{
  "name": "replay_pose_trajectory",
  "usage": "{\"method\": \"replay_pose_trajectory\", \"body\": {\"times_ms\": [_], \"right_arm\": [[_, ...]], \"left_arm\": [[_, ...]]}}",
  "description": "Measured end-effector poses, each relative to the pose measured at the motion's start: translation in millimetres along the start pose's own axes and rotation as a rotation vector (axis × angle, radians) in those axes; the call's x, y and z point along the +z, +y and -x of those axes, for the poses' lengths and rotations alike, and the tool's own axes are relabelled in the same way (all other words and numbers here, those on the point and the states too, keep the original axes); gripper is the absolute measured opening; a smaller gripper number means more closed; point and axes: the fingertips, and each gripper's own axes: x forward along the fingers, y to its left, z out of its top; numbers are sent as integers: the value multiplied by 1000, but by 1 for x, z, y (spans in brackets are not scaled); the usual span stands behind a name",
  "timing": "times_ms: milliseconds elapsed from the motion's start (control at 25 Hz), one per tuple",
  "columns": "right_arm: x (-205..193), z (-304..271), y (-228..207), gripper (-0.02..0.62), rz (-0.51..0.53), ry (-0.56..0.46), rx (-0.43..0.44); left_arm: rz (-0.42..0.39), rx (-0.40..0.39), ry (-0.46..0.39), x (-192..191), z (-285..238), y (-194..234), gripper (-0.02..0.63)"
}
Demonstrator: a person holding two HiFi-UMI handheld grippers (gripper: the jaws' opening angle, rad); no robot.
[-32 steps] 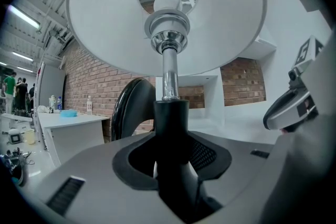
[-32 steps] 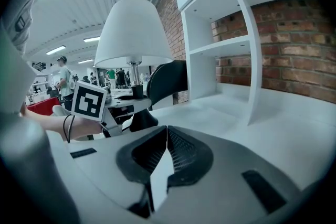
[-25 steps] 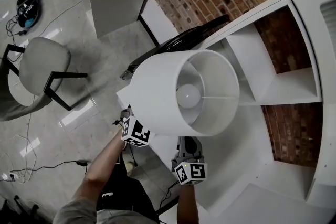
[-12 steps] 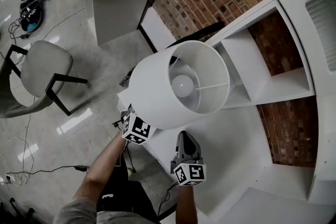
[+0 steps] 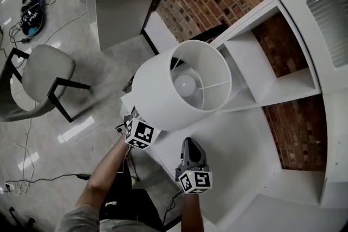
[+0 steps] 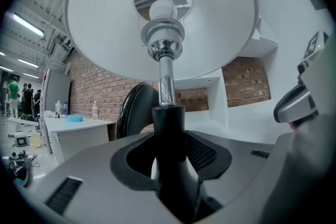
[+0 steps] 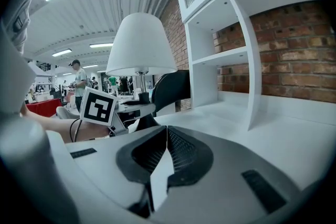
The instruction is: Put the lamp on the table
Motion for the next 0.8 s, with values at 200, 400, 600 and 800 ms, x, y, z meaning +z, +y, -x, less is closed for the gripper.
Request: {"method": "replay_pose_trajectory", "body": {"times_ms": [200, 400, 600, 800], "right_arm": [[5, 4, -1, 25, 1, -5, -5], [9, 7, -2, 25, -2, -14, -8], [11, 11, 3, 25, -14, -21, -3], [17, 20, 17, 25, -15, -31, 18]], "left_arm": [[-7, -12, -7, 2, 6, -3, 181], [-28, -38, 12, 6, 18, -6, 209], [-31, -43, 43, 2, 34, -10, 216], [-10, -28, 60, 6, 60, -10, 222]]}}
